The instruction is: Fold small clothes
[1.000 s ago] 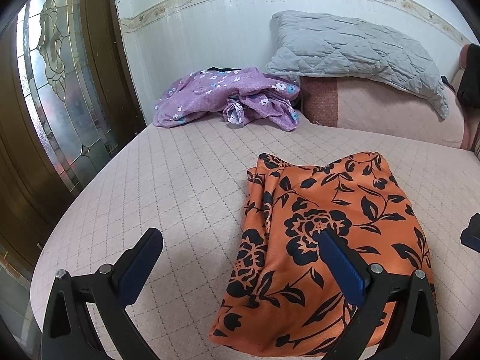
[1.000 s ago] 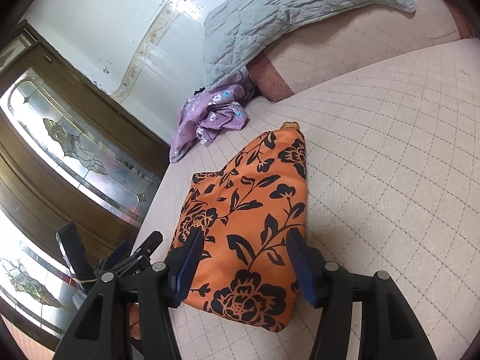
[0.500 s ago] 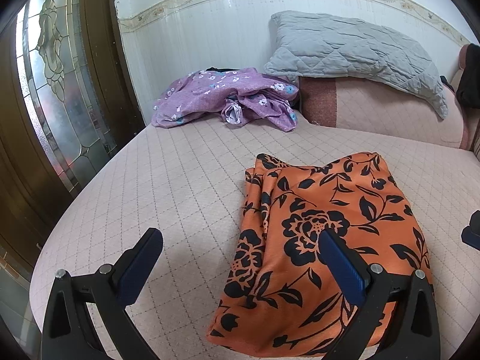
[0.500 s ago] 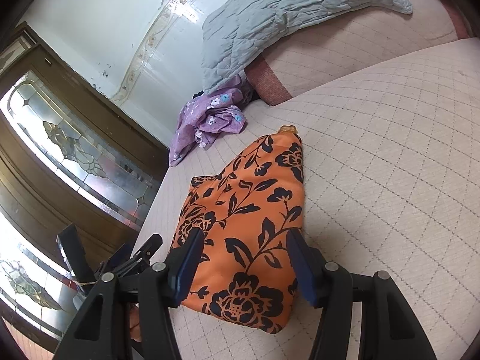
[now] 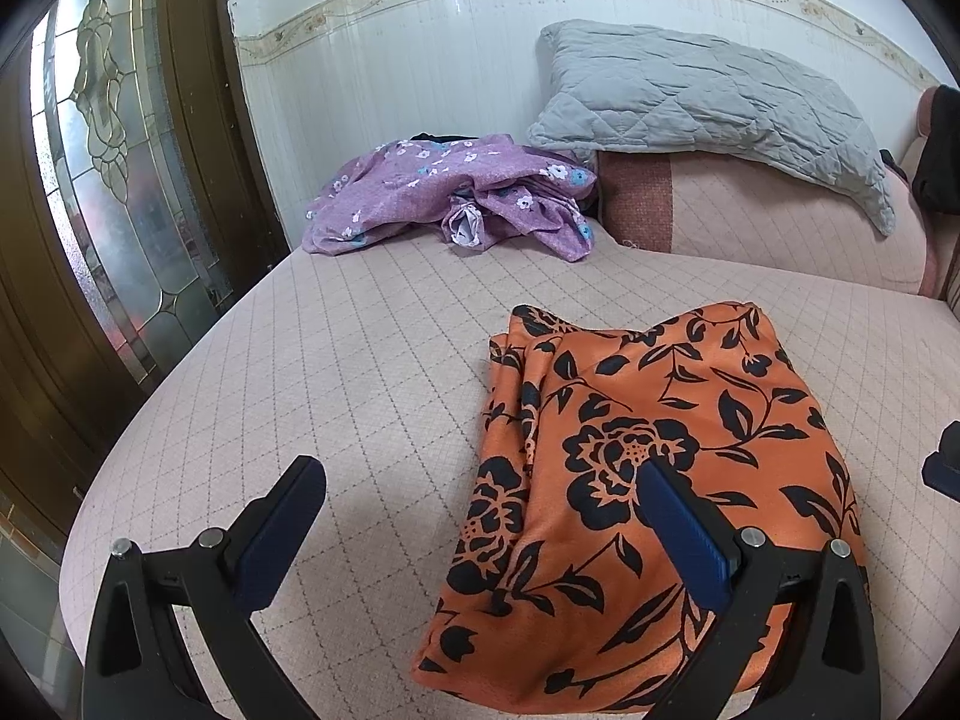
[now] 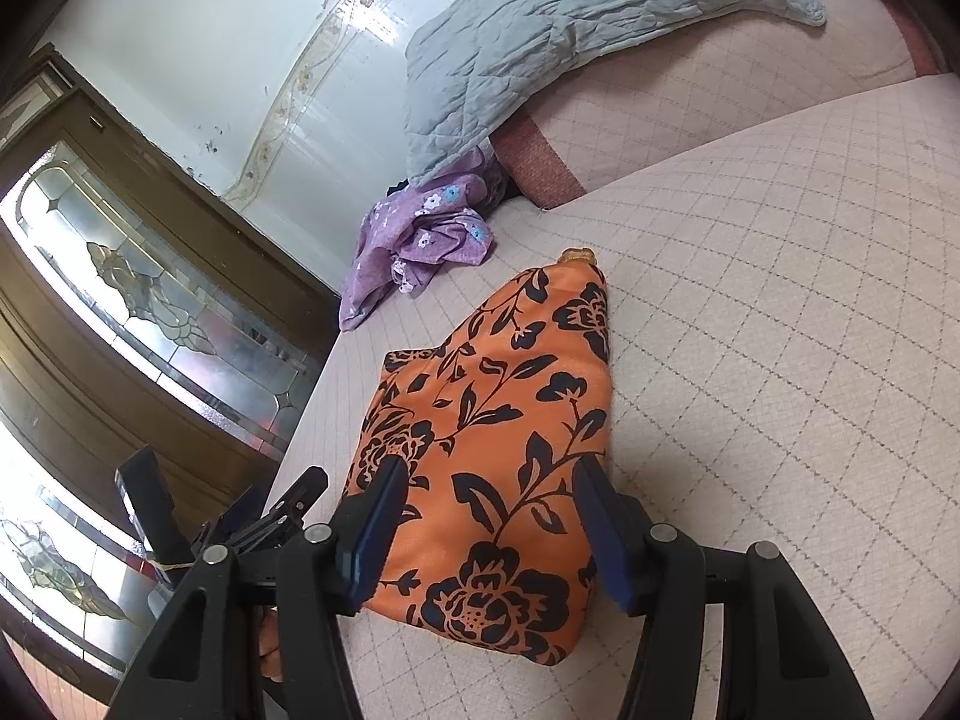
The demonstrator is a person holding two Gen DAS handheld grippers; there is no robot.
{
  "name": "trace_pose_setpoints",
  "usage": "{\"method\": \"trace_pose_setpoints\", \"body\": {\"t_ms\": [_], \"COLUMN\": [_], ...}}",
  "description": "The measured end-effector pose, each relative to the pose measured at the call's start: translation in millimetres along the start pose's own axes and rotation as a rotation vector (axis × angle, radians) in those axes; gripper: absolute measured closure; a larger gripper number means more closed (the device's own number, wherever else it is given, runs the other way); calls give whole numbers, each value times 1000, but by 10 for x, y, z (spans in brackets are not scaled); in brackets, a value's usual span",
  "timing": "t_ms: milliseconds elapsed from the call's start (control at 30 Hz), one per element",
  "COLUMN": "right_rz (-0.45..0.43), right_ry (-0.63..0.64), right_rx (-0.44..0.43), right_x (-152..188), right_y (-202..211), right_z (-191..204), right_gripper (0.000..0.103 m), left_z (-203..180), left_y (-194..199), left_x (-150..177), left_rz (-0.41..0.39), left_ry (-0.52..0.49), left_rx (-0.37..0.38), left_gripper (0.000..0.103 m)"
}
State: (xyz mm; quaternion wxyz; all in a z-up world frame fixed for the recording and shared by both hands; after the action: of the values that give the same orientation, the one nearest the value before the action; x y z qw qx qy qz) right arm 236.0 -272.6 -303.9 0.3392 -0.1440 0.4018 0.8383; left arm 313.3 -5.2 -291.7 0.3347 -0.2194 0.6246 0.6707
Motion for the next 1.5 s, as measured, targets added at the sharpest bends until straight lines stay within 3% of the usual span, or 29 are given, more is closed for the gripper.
{"method": "trace_pose_setpoints", "body": {"t_ms": [1500], "right_rz": [19], "right_ry": [-15], "right_rx": [-6], "right_x": [58], "right_y": [-79], "right_z": [-3], "right_gripper": [42], "left_z": [-56], "left_y": [-71], "left_x": [29], "left_rz": [18], "left_ry": [-6], "left_rx": [-1], "left_gripper": [0]}}
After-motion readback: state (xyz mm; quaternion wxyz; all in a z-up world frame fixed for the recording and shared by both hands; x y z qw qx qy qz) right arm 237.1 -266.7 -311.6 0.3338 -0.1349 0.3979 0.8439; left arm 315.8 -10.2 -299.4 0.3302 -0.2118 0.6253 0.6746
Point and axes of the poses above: each gripper's, at about its wrist camera, not at the fingertips, and y roughly against the way its jaws point, z to its left, x to its underside, the point moved 5 cm from there along -y, roughly the way its jaws point, and after that the axes turned 4 degrees about z, right-handed, at the moved point
